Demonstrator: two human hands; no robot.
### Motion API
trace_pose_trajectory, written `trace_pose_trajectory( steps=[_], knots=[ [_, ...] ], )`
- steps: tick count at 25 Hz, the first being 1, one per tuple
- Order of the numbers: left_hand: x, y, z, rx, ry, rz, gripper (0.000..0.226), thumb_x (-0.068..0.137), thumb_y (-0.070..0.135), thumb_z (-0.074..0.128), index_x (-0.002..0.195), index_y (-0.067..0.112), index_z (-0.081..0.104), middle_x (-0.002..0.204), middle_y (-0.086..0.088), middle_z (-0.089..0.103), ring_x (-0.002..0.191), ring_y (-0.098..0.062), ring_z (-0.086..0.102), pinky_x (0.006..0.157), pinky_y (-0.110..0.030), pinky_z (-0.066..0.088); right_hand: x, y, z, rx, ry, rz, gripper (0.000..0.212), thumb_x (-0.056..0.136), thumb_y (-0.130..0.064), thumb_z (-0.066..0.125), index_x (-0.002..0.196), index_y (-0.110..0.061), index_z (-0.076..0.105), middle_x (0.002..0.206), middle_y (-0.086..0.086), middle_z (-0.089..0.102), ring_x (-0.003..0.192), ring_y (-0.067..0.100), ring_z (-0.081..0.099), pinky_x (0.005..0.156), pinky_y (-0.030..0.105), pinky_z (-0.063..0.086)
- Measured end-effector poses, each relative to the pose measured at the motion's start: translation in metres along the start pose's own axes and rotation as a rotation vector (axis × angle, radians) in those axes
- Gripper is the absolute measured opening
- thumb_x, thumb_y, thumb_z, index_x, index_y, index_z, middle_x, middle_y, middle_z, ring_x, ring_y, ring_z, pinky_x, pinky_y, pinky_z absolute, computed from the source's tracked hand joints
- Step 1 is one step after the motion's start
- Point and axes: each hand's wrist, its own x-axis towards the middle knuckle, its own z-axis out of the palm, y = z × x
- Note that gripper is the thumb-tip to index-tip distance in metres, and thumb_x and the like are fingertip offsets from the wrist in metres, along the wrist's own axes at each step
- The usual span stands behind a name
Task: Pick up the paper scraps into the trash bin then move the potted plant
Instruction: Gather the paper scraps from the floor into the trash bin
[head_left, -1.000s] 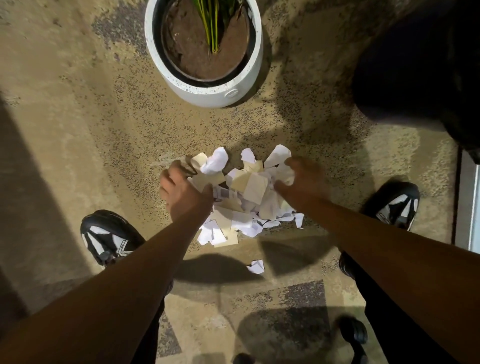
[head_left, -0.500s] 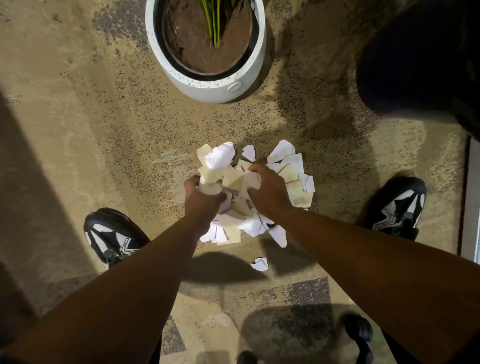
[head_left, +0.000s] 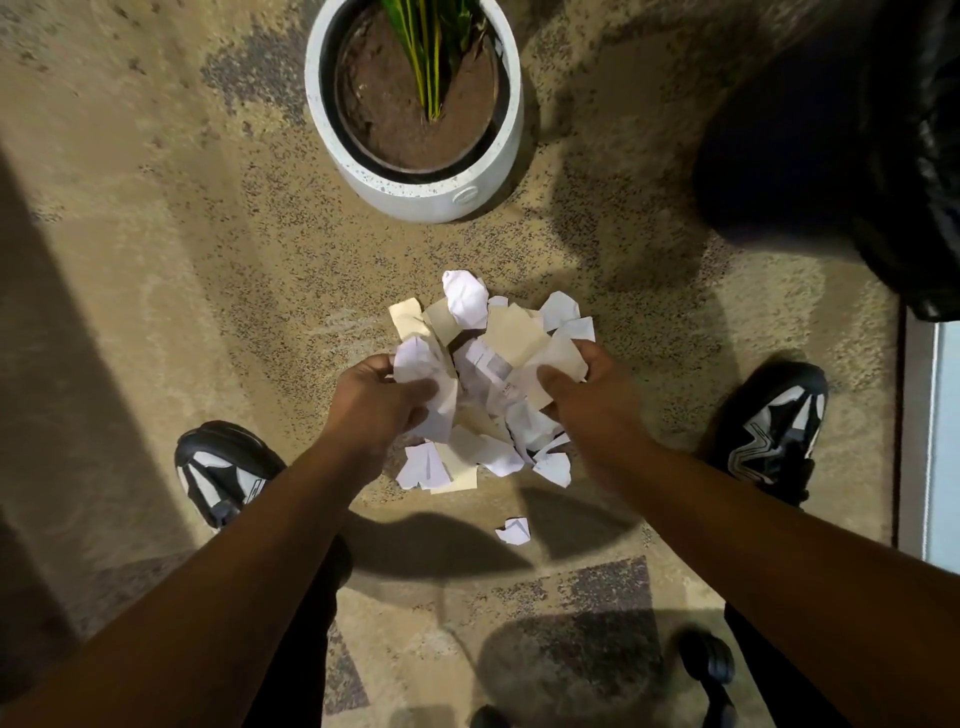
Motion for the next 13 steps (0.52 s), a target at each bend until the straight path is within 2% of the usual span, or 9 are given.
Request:
trace_pose_trajectory(
  steps=[3, 7, 10, 13],
  knots=[
    [-0.039, 0.024, 0.002, 0.011, -0.124, 0.059, 0.022, 0.084, 0.002, 0.076, 0.104, 0.009, 0.071, 0.092, -0.019, 0.075, 0.076, -0.026, 0.064, 0.076, -0.04, 0.056, -0.041, -0.029, -0.017, 0.197, 0.012, 0.088, 0.024, 0.095, -0.015, 0.066, 0.118, -0.02, 0.064, 0.102, 0.0, 0.074, 0.098, 0.022, 0.073, 0.081, 0.041, 0.062],
    [-0.092, 0.077, 0.013, -0.199, -0.244, 0.119, 0.025, 0.082, 0.003, 0.074, 0.106, 0.006, 0.069, 0.095, -0.009, 0.074, 0.071, -0.018, 0.065, 0.066, -0.028, 0.056, -0.097, -0.087, -0.051, 0.545, -0.007, 0.099, 0.02, 0.096, -0.006, 0.061, 0.112, -0.018, 0.066, 0.095, 0.0, 0.078, 0.087, 0.017, 0.077, 0.07, 0.031, 0.061],
    [-0.127, 0.12, 0.031, -0.379, -0.426, 0.16, 0.039, 0.08, 0.0, 0.069, 0.118, 0.006, 0.063, 0.101, -0.011, 0.069, 0.077, -0.018, 0.066, 0.058, -0.022, 0.053, -0.123, -0.123, -0.073, 0.773, 0.033, 0.084, 0.021, 0.093, -0.002, 0.062, 0.102, -0.02, 0.068, 0.098, 0.003, 0.079, 0.09, 0.019, 0.077, 0.074, 0.032, 0.062],
    [-0.152, 0.156, 0.06, -0.372, -0.534, 0.23, 0.039, 0.081, -0.003, 0.067, 0.117, 0.01, 0.063, 0.098, -0.009, 0.065, 0.077, -0.017, 0.061, 0.055, -0.02, 0.052, -0.124, -0.154, -0.099, 0.959, 0.048, 0.023, 0.022, 0.091, -0.001, 0.062, 0.099, -0.02, 0.07, 0.102, 0.006, 0.079, 0.098, 0.026, 0.076, 0.082, 0.039, 0.062]
  ],
)
